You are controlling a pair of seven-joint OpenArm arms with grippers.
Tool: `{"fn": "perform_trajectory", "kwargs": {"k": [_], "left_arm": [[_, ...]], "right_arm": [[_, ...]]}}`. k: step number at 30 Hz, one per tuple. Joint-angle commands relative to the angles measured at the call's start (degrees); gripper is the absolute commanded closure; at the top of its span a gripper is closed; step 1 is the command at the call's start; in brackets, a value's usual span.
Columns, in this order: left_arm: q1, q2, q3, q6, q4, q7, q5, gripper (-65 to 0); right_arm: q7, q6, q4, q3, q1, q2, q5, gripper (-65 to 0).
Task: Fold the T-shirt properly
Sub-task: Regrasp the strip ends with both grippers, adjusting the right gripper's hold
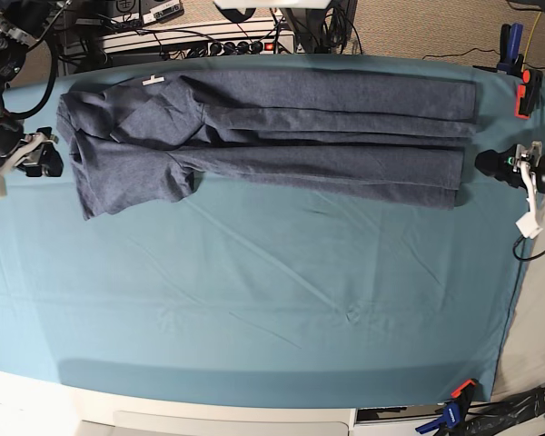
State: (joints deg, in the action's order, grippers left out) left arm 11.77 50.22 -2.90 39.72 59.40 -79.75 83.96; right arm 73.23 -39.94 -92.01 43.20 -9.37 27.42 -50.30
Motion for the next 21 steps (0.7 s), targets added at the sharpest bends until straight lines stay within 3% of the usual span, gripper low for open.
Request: {"fn": "perform_trajectory", "kwargs": {"k": [1,7,21], "left_arm": [[-0.04,2.34,0.52,0.15,1.75,-0.25,1.04,-25.9],[-3.69,4.11,0.57,0.28,8.85,-0.25,1.04,-26.0],[-3.76,3.89,0.55,0.28,18.93,-0.25,1.04,-26.0]], "right_arm": [[-1.36,-0.06,-1.27,1.44,0.46,2.08,-1.46,-29.5],[-1.46,-0.06,-1.27,1.42,0.48,2.08,-1.42,-29.5],[-1.51,-0.06,-1.29,1.36,0.48,1.92,-1.05,-29.5]]}}
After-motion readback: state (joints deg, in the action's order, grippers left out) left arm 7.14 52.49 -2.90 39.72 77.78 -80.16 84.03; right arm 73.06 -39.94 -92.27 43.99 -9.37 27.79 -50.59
